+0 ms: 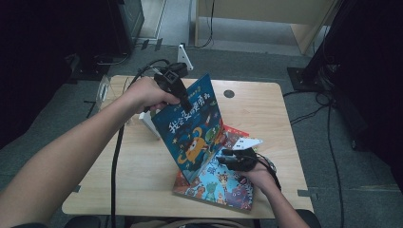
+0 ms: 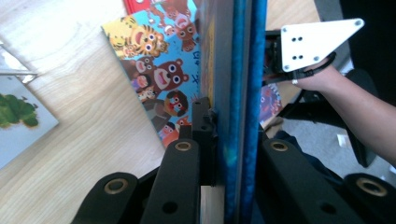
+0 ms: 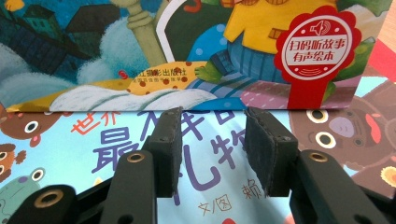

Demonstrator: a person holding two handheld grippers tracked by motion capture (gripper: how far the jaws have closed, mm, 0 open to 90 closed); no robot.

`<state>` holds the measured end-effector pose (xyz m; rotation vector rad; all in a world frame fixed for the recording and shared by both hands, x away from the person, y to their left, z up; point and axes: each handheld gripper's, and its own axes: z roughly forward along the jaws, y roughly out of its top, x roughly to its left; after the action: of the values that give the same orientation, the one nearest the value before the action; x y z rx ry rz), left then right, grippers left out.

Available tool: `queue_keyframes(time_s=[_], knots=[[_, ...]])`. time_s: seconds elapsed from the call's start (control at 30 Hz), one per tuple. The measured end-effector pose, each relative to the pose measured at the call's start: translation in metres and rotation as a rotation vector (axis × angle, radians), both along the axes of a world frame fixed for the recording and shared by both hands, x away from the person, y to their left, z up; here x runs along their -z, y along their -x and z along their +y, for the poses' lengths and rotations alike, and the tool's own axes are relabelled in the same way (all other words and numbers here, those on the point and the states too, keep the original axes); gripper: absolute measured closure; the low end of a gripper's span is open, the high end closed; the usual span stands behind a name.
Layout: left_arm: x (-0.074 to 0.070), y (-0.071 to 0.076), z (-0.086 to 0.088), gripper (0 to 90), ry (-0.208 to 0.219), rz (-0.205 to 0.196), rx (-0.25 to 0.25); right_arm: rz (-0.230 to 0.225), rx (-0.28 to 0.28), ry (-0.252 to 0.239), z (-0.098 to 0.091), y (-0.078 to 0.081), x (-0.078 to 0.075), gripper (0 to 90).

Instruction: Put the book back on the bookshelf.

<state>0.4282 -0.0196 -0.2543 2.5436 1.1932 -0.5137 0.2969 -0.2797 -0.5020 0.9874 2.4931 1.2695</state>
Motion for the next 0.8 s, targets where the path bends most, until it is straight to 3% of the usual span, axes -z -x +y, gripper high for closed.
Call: queue_keyframes(time_s=[0.13,0.33,0.8], knots=[[-0.001,-0.004,0.004,83.2,0.011,0.009,-0.008,-0.004,0.000,0.004,0.000,0.000,0.000,57.1],[-0.009,-0.009,0.016,83.2,0.077,0.019,-0.054,-0.001,0.002,0.001,0.000,0.000,0.000,57.9],[-0.023,-0.005,0.041,82.5,0.088,-0.005,-0.073,-0.011,-0.007,0.008,0.000,0.000,0.000,56.5]])
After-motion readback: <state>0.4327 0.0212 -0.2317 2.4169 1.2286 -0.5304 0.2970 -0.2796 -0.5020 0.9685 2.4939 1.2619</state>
